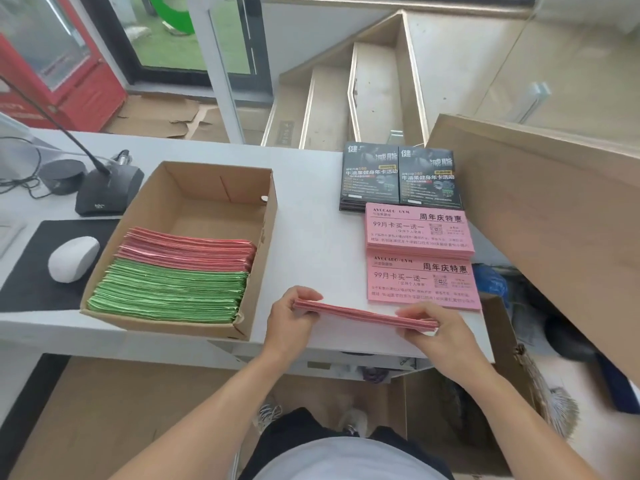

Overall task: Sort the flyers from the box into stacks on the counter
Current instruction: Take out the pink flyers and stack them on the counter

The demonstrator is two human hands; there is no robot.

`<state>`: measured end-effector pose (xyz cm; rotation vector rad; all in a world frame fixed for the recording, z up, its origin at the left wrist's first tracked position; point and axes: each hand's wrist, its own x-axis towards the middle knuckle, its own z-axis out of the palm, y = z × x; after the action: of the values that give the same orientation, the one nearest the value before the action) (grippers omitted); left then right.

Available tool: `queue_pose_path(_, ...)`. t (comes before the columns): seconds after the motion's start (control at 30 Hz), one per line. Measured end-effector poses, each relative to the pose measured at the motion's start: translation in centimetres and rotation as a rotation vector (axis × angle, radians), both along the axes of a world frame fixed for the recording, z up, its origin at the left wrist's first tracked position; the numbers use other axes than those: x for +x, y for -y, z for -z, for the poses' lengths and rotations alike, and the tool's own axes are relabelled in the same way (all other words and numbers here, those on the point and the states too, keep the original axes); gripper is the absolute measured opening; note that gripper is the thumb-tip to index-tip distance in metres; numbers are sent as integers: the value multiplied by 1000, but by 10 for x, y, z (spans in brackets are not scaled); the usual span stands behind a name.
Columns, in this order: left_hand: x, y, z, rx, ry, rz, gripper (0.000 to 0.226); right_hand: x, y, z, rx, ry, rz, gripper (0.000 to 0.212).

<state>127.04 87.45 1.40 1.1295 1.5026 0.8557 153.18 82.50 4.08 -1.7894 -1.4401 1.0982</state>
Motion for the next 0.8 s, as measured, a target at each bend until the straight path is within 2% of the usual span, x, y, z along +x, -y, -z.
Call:
queue_pose_path(0.23, 10, 8, -11, 46, 23, -23, 21, -6, 3, 1, 29, -89, 10, 12)
queue_pose_path(0.47, 4, 13, -10, 109, 5, -10, 23, 1, 3, 1, 3, -99, -8, 14)
queue_pose_path(0.67, 8, 20, -4, 66, 29, -14, 25, -4, 6, 9, -40, -110, 37, 12)
queue_pose_path(0.8, 15, 15, -7, 62, 8, 18, 29, -3, 3, 4, -1, -177, 163, 29)
